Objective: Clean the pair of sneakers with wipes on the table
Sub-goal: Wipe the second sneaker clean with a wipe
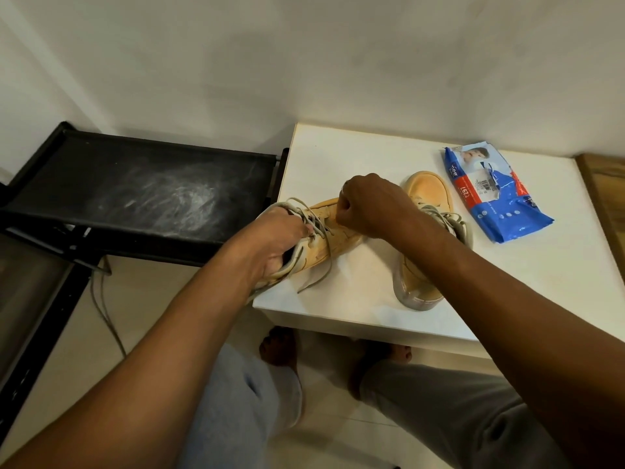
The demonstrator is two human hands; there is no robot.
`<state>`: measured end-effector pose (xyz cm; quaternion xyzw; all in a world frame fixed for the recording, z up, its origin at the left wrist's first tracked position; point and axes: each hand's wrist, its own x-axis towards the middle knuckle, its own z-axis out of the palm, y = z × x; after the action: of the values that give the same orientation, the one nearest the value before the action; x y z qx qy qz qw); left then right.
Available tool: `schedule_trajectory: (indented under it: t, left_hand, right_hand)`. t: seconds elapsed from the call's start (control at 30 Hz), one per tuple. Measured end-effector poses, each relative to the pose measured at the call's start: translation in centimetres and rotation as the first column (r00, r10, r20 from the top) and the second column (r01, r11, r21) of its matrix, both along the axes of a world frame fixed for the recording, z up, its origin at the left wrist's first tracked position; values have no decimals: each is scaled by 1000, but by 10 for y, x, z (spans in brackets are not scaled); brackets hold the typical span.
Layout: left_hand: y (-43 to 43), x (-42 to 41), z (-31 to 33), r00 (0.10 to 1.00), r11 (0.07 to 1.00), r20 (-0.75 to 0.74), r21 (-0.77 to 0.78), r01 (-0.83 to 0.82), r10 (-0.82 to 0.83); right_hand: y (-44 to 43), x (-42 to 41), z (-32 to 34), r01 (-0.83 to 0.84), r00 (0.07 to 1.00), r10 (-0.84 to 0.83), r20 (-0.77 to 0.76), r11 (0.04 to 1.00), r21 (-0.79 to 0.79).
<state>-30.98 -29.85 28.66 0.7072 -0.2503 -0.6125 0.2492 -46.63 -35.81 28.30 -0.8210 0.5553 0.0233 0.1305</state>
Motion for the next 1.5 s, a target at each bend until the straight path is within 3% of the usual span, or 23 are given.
schedule_trajectory:
  t: [0.1,0.2,0.33,0.47,0.57,0.67,0.83,1.03,1.2,1.37,1.5]
  left_hand:
    - [0,0,0,1000,1000,0,-12,7,-7]
    - [-1,0,-1,1000,1000,3,-12,-1,1]
    - [0,0,0,1000,1000,3,-14,-8,8]
    - [1,0,1,1000,1000,-12,-9,1,-1]
    - [0,0,1,1000,1000,-1,-11,9,-9]
    - [-2,-1,1,1000,1000,4,-14,19,-19]
    - [-1,-1,0,1000,1000,-1,-1,3,-3]
    - [-2,0,-3,1000,1000,0,-15,4,-4]
    - [-2,0,-3,1000,1000,-5,-7,16,-16]
    - [-2,0,-2,1000,1000,-12,-7,10,-10]
    - [-3,-1,-2,1000,1000,3,-6,12,-12]
  right_hand:
    - [-2,-3,3,28,997,-34,-74,997,-78]
    - [0,-5,-8,28,999,-36,-37,981,-191]
    - [2,0,-10,-19,992,26,123,998,-58]
    - [-3,0,3,-8,999,4,54,998,70]
    - [-5,-1,3,27,999,-28,-37,999,-41]
    - [-2,-4,-7,47,998,-53,-29,985,-167]
    - [-2,-1,-3,-13,997,8,76,998,67]
    - [-7,-7,-1,63,998,-65,-14,992,-108]
    - [-9,-10,12,8,1000,-12,28,989,145]
    - [-22,-21,8,117,970,-103,221,992,-51]
    - [-24,-7,-8,47,991,-44,128,999,-22]
